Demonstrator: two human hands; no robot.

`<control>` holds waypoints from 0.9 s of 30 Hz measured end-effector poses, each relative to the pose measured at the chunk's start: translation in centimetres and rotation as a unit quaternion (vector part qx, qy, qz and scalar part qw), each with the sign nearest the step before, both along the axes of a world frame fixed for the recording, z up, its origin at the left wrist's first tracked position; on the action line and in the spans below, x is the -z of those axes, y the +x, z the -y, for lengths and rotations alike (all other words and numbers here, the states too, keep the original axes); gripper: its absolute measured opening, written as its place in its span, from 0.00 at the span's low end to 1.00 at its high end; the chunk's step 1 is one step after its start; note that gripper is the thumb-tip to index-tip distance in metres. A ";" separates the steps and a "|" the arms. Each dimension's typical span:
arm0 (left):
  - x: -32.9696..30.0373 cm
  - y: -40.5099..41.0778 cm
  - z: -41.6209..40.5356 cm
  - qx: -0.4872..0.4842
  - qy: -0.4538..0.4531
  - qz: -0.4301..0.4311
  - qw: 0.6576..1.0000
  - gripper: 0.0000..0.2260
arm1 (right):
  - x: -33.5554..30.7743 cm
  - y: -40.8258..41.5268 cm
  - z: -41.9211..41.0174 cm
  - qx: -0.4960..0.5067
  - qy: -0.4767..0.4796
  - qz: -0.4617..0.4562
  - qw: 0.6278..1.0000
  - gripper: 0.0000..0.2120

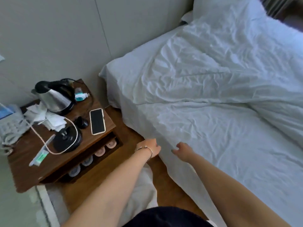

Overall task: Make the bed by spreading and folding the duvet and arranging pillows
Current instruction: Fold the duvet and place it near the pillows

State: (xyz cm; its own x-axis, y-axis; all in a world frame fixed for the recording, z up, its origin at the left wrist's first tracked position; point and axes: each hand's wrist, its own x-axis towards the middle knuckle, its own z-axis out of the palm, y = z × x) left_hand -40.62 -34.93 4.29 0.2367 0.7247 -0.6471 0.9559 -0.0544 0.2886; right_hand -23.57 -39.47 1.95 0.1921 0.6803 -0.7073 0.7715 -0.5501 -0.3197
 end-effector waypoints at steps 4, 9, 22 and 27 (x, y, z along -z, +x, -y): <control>0.3 2.2 -13.9 0.029 0.012 0.050 0.998 0.16 | -0.5 2.0 -10.6 0.125 0.021 -0.012 0.992 0.28; 0.5 4.8 -24.2 0.051 -0.010 0.153 0.987 0.21 | -2.0 3.3 -19.8 0.230 0.032 -0.007 0.973 0.30; 8.9 12.0 -38.8 0.278 0.019 0.022 0.960 0.29 | 2.8 8.5 -32.3 0.189 0.042 0.015 0.981 0.45; 6.6 15.0 -43.9 0.211 0.092 0.258 0.938 0.24 | 1.3 11.7 -32.9 0.149 0.043 0.064 0.986 0.54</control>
State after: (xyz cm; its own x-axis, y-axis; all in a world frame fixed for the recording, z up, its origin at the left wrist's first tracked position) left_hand -25.64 8.99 -2.33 0.7754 0.5839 -0.2405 0.5731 -0.4907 0.6563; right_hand -11.89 -6.54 0.61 0.4763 0.6370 -0.6062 0.6172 -0.7332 -0.2855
